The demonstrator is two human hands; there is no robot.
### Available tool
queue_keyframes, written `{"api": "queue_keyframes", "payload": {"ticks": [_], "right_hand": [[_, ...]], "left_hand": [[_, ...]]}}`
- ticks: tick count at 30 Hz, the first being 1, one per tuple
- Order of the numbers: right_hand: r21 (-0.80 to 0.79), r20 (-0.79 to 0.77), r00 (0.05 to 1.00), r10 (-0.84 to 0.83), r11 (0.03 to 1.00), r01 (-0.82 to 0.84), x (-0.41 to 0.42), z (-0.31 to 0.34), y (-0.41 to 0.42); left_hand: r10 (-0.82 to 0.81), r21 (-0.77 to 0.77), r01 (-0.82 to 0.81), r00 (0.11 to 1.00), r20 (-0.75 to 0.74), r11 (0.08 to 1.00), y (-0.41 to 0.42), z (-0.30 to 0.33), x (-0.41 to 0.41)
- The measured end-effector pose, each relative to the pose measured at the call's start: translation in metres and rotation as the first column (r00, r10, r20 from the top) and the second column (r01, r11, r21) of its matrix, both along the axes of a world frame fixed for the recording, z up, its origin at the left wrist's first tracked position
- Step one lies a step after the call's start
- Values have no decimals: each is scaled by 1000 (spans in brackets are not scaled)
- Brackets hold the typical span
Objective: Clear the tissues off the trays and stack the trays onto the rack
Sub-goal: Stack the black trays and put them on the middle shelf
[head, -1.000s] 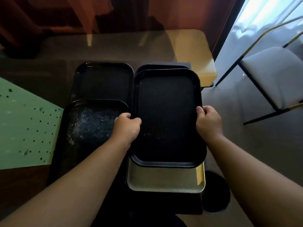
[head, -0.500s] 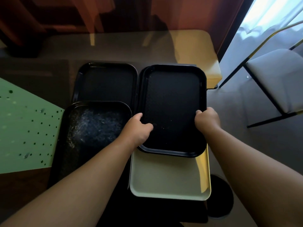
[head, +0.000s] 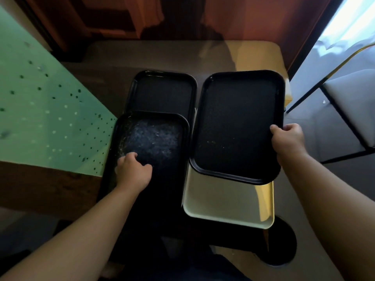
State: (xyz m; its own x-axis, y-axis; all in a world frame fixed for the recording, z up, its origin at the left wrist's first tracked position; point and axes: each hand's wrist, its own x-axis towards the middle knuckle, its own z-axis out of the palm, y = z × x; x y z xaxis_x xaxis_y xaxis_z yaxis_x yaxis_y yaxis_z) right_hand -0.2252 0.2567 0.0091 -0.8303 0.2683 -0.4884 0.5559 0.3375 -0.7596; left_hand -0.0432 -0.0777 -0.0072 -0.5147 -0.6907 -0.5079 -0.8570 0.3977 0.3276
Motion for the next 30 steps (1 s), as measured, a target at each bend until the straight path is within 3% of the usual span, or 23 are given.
{"api": "queue_keyframes", "payload": {"ticks": [4, 10, 13, 17, 24, 30], "right_hand": [[-73, -63, 998, -17, 997, 13, 20, 19, -13], [-160, 27, 999, 44, 986, -39, 58, 19, -82], [-120, 75, 991, 110, 988, -100, 91, 1, -124], [-71, 122, 980, 160, 986, -153, 129, -22, -166], [-2, 110, 985, 132, 991, -132, 161, -36, -200], [177, 144, 983, 110, 975, -135, 175, -44, -219]], "left_hand": [[17, 20, -17, 999, 39, 1000, -24, -3, 45], [24, -15, -24, 1000, 16, 1000, -38, -2, 77], [88, -50, -91, 995, -53, 995, -46, -4, 88], [195, 97, -187, 977, -82, 978, -65, -7, 102], [181, 247, -149, 977, -113, 957, -87, -17, 125], [101, 321, -74, 993, -69, 944, -99, -19, 123]]}}
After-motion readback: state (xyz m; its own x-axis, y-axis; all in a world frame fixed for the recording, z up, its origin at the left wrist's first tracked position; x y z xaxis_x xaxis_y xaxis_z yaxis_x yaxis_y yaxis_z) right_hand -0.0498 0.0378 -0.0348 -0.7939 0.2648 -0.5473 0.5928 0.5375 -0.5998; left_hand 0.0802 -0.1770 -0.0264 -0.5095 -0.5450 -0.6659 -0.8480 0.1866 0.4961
